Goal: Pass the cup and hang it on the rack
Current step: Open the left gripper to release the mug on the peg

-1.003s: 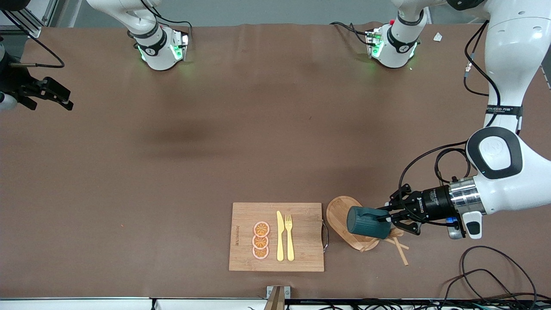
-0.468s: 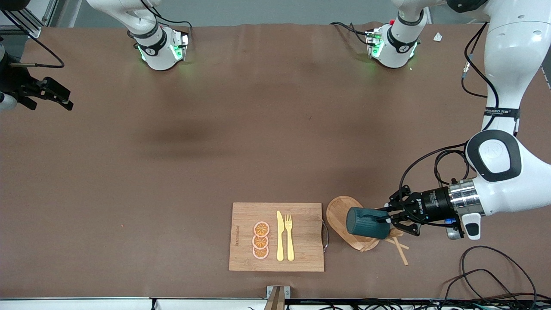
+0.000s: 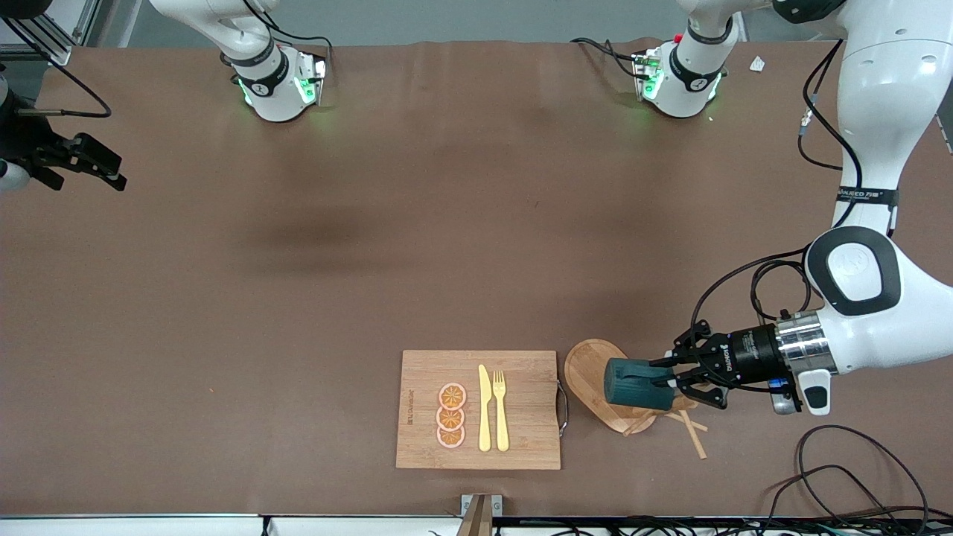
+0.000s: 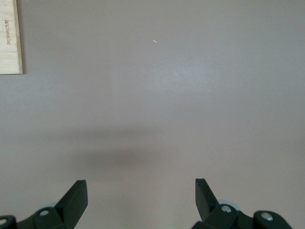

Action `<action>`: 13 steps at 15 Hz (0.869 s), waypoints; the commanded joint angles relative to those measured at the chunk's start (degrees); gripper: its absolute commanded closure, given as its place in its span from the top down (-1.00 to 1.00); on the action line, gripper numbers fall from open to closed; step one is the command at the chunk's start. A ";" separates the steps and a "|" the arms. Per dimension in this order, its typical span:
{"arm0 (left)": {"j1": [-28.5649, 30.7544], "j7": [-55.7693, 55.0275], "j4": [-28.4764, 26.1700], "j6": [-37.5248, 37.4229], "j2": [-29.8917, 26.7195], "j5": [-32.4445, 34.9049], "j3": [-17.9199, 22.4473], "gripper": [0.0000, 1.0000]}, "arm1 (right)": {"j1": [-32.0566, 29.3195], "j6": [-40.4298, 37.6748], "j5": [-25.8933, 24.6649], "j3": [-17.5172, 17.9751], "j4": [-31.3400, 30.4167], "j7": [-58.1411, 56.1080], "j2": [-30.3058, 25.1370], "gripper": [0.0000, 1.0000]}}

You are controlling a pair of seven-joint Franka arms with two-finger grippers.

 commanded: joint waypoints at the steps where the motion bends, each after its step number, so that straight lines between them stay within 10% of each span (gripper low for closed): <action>1: 0.88 1.22 0.29 -0.28 -0.05 -1.33 -0.54 0.15 | -0.14 -0.66 0.31 -0.11 0.49 -0.40 0.04 1.00; 5: 0.88 1.05 0.29 -0.72 -1.18 -1.24 -1.07 1.00 | -0.05 -0.66 0.31 -0.11 0.49 -0.40 0.04 1.00; 8: 0.62 1.31 0.30 -1.86 -4.95 -0.28 -1.69 1.00 | -0.14 -0.66 0.31 -0.12 0.49 -0.40 0.04 1.00; 13: 0.17 3.50 0.29 -9.14 -11.90 22.00 -5.45 1.00 | -0.05 -0.66 0.31 -0.11 0.49 -0.40 0.04 1.00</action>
